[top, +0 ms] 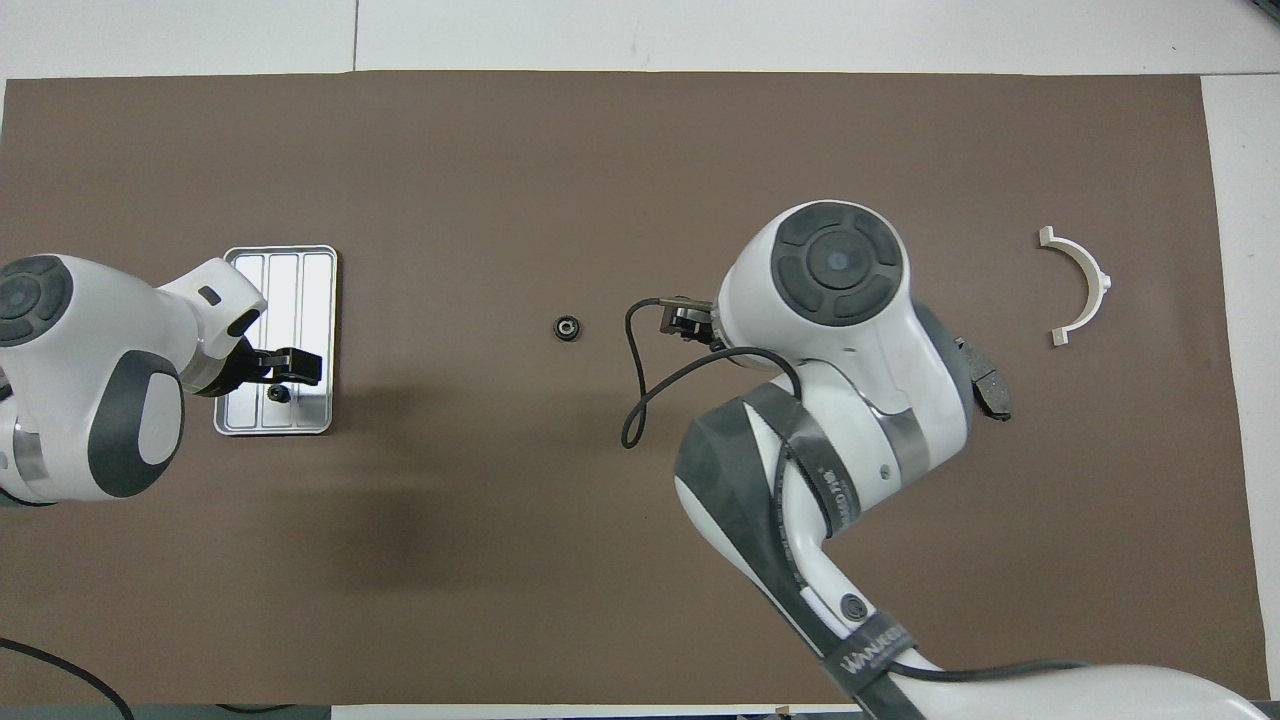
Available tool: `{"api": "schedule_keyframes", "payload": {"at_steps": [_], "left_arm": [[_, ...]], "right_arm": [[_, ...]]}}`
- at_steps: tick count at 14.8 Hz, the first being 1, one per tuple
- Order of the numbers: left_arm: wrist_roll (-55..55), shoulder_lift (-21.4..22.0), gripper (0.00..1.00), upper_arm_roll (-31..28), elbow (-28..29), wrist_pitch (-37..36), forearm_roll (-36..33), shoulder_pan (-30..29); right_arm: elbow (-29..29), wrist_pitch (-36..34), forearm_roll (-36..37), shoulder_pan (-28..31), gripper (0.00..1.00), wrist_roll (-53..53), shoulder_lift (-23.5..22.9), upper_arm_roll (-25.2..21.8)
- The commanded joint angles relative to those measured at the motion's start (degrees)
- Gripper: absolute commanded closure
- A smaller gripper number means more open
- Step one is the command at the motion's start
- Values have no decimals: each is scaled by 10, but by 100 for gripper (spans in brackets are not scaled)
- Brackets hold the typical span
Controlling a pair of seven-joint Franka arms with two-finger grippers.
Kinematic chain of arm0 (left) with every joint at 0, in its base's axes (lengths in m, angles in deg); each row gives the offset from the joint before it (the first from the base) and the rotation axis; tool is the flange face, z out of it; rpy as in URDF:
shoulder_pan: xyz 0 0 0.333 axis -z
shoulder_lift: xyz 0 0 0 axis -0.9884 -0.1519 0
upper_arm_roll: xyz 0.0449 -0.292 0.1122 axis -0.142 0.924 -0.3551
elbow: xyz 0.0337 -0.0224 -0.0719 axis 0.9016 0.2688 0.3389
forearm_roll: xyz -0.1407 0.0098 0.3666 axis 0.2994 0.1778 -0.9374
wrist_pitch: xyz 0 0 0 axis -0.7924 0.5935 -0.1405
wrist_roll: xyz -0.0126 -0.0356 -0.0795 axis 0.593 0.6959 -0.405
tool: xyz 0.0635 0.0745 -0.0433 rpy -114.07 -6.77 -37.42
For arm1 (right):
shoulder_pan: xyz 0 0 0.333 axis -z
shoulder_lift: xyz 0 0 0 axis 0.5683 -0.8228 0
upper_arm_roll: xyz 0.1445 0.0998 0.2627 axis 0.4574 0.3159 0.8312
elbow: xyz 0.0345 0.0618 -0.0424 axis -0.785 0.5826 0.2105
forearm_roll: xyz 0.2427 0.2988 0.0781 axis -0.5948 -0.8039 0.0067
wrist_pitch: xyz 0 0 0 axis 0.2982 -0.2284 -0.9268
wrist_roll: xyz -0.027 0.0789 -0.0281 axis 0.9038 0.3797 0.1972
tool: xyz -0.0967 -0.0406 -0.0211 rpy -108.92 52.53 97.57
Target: Place bearing gear from tray to pile
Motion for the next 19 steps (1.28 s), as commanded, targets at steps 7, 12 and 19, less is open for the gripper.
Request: {"api": "schedule_keyframes", "payload": {"at_steps": [7, 12, 19], "left_arm": [[18, -24, 27, 7, 51, 103, -7, -27], [16, -25, 34, 7, 52, 102, -7, -32], [10, -22, 47, 7, 62, 99, -6, -32]], "right_arm": [[-340, -69, 34, -74, 7, -166, -292, -7], [-405, -70, 35, -99, 6, -166, -350, -10], [-422, -48, 63, -117, 4, -166, -394, -8]]}}
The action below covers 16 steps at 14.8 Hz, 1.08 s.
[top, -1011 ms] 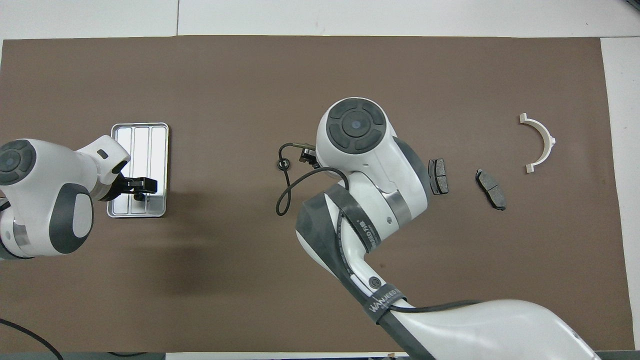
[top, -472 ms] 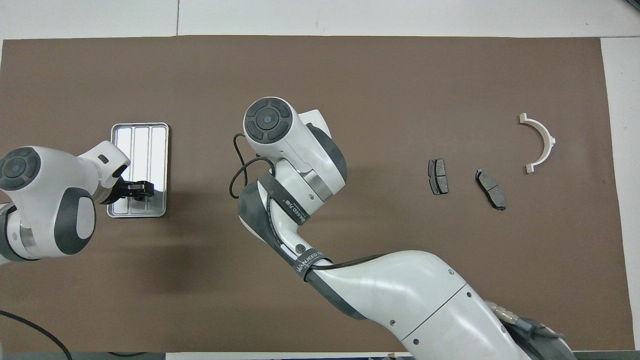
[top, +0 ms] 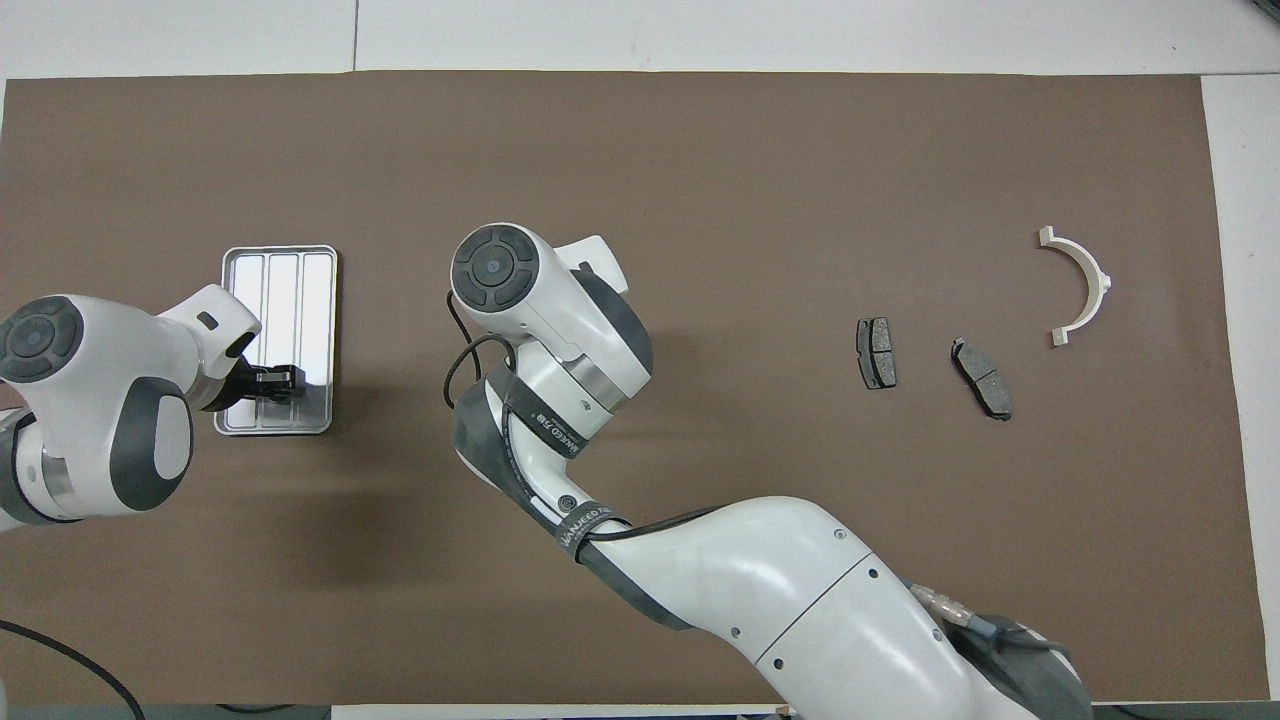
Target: Place bearing gear from tray to pile
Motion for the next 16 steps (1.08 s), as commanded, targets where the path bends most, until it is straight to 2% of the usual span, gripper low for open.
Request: {"api": "schedule_keyframes", "payload": {"at_steps": [1, 4, 5, 6, 10, 12, 15, 16], "left_arm": [[-4, 7, 56, 5, 16, 8, -6, -9], [-7, 8, 89, 6, 17, -3, -6, -9], [-7, 8, 95, 6, 13, -14, -6, -9], [-11, 6, 96, 6, 1, -26, 0, -8], [-45, -5, 96, 7, -84, -100, 15, 0], [-60, -6, 96, 7, -106, -113, 37, 0], [-76, -6, 95, 7, -114, -117, 43, 6], [-90, -6, 95, 7, -119, -117, 43, 12]], "right_arm": [[-26, 0, 14, -4, 4, -8, -20, -1], [-25, -7, 14, -3, 5, -5, -20, 0], [-24, -7, 14, -1, 10, -5, -19, 0], [-24, -3, 14, 0, 17, -5, -20, 0], [-20, 7, 15, 2, 29, -4, -19, 0], [-19, 8, 15, 3, 40, -4, -19, 0], [-18, 14, 14, 2, 79, -4, -18, 0], [-17, 14, 14, 2, 97, -4, -18, 0]]}}
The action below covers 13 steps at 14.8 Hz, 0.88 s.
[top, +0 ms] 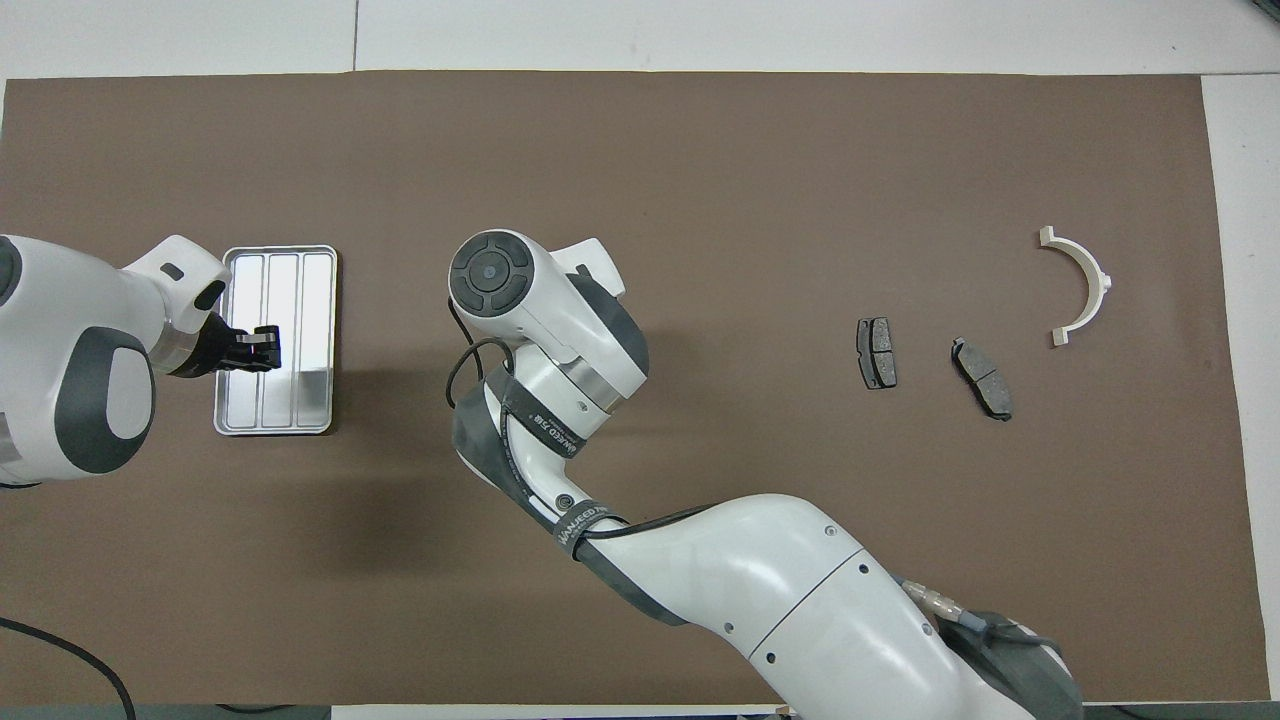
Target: Place bearing gear from tray to pile
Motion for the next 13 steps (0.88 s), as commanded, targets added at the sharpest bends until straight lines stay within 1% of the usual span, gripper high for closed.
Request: {"api": "schedule_keyframes", "payload": {"at_steps": [1, 4, 5, 6, 7, 8, 9, 10, 11, 13], "left_arm": [[-38, -10, 95, 0, -25, -14, 8, 16], [-69, -22, 95, 0, -67, -50, 8, 31], [-82, -28, 95, 0, -84, -63, 8, 37], [-94, -30, 95, 0, -99, -73, 8, 41], [-115, -35, 95, 0, -112, -81, 8, 59], [-151, -43, 95, 0, -127, -84, 8, 78], [-187, -47, 95, 0, -134, -80, 8, 94], [-226, -50, 95, 0, -139, -73, 8, 126], [-269, -58, 95, -1, -151, -69, 7, 155], [-349, -77, 95, -1, -175, -65, 4, 207]], "right_arm": [[-8, 6, 8, 3, 100, -4, -8, 2], [-12, -14, 8, 7, 100, 6, 1, -2], [-13, -44, 8, 20, 100, 30, 16, 0], [-13, -87, 6, 40, 100, 68, 40, 2], [-13, -131, 0, 68, 100, 125, 71, 5], [-13, -174, -1, 101, 100, 204, 106, 6], [-13, -209, -1, 135, 100, 290, 133, 6], [-13, -239, -1, 173, 100, 382, 153, 10], [-13, -254, -1, 206, 100, 452, 163, 14], [-13, -252, -1, 270, 100, 573, 175, 14]]}}
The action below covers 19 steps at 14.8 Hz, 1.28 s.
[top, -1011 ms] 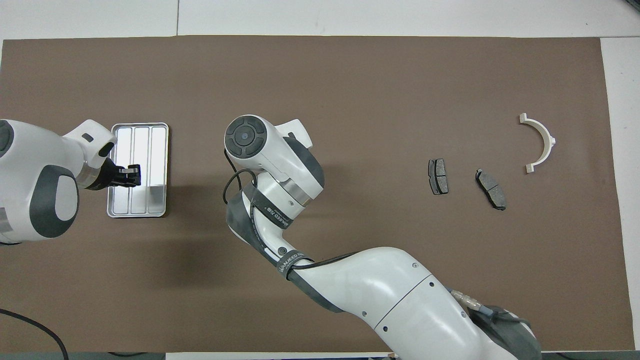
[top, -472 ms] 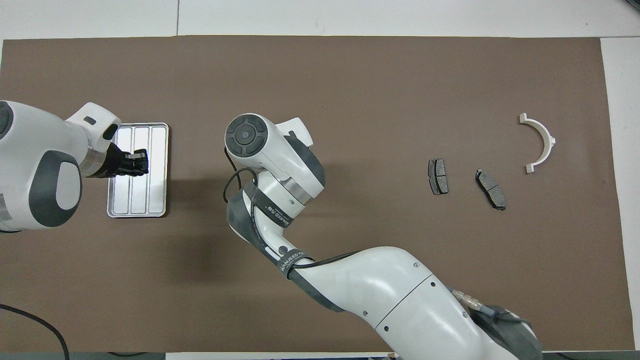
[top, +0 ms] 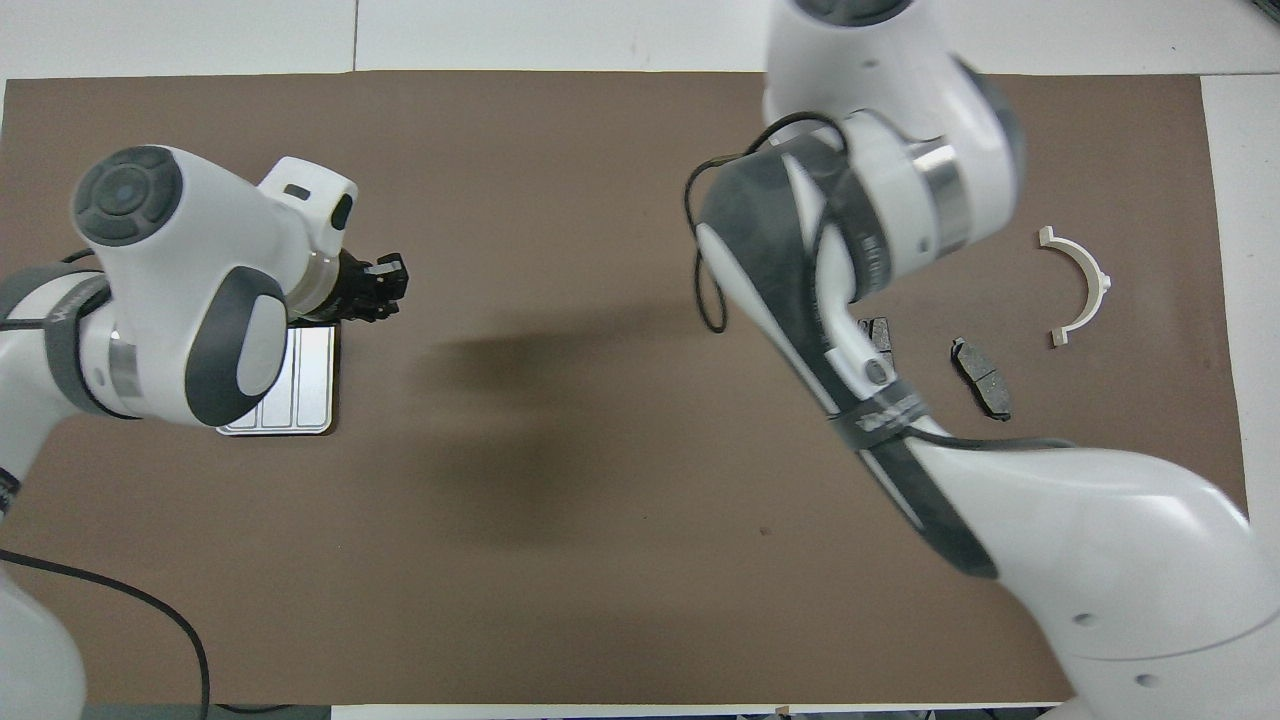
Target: Place bearing gear from tray to pile
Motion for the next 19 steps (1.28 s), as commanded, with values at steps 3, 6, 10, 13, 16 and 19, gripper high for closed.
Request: {"api": "schedule_keyframes", "payload": {"at_steps": [3, 6, 10, 13, 16, 19], "left_arm": [[-178, -98, 95, -12, -82, 18, -15, 134], [-246, -148, 95, -12, -92, 95, -39, 177], [-246, -156, 95, -13, -83, 129, -48, 169], [-246, -168, 94, -15, -76, 136, -53, 169], [-246, -187, 94, -14, -94, 126, -59, 169], [-244, -190, 1, -16, -112, 93, -62, 168]], "right_arm": [[72, 84, -6, 122, 100, 202, 10, 16], [157, 177, -5, 149, 100, 206, 11, 15], [289, 348, 6, 164, 100, 202, 3, 12], [328, 407, 9, 172, 100, 203, 0, 10], [330, 416, 9, 170, 100, 202, -6, 10], [327, 408, 8, 169, 1, 197, -3, 10]]}}
